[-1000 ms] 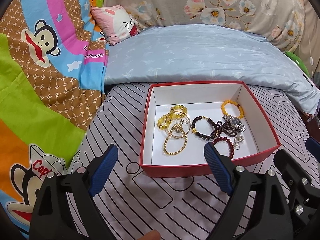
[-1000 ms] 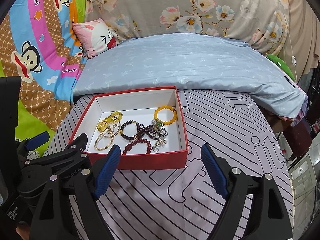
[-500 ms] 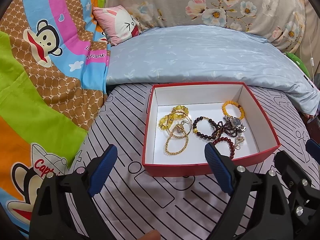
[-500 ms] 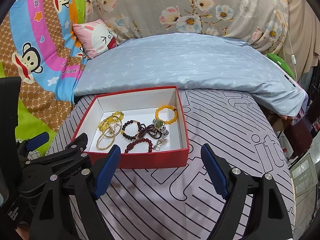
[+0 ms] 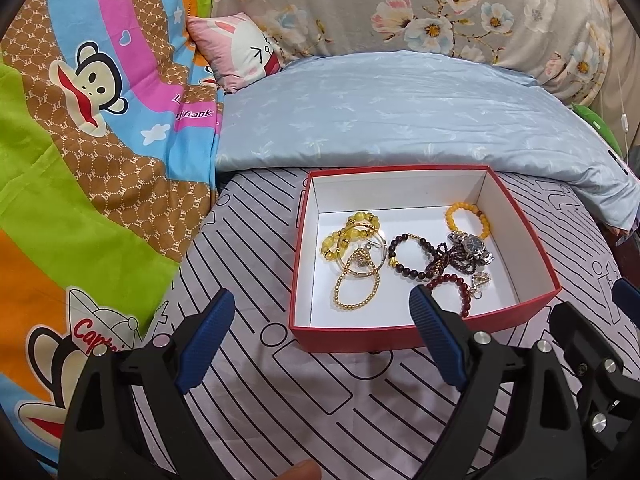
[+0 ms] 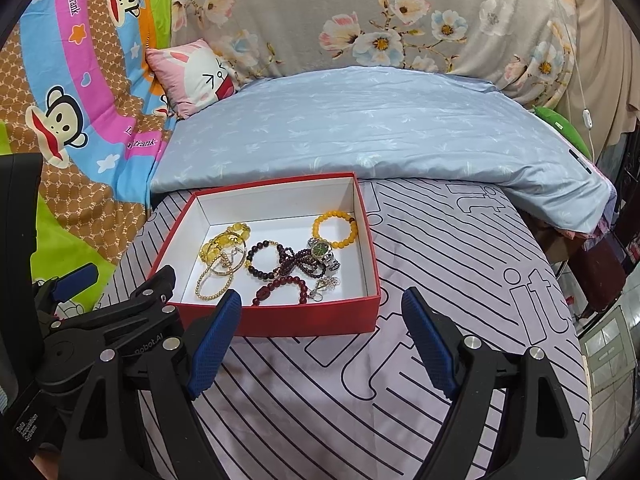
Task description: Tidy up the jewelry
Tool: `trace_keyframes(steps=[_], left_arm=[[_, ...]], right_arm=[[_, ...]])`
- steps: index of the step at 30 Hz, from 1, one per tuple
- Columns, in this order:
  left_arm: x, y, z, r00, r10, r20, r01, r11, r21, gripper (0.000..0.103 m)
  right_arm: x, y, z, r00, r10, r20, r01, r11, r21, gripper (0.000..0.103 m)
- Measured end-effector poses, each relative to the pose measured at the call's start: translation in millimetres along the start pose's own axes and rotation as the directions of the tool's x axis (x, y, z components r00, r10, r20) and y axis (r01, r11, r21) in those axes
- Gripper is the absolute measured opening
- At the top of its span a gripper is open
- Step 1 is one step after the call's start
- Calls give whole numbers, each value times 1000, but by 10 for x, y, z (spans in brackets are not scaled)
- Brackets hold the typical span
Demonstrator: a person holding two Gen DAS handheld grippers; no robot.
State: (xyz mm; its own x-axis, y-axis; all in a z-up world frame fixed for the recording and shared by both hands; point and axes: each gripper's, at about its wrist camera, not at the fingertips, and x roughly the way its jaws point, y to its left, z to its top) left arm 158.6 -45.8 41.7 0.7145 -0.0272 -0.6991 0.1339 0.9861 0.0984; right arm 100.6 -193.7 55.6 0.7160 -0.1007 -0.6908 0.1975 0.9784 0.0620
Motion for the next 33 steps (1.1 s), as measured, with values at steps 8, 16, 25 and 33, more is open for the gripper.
trace_keyframes(steps=[8,16,25,33], left_arm=[[-1,1,2,1000,1,-1,-1,1000,1,87],[-3,2,2,1000,3,0,-3,1000,1,87],[-17,12,3,1000,6,2,-6,1000,0,87],[-33,44,1,1000,9,1,-9,1000,-3,87]], right_arm=[[1,-11,1,1000,1,-1,-1,1000,1,81],[-5,-4,-4,1000,2,-1,-2,1000,2,81],[-7,-7,-8,1000,-1,2,1,1000,0,81],[-39,53,-35,1000,-5,6,5,1000,-2,81]])
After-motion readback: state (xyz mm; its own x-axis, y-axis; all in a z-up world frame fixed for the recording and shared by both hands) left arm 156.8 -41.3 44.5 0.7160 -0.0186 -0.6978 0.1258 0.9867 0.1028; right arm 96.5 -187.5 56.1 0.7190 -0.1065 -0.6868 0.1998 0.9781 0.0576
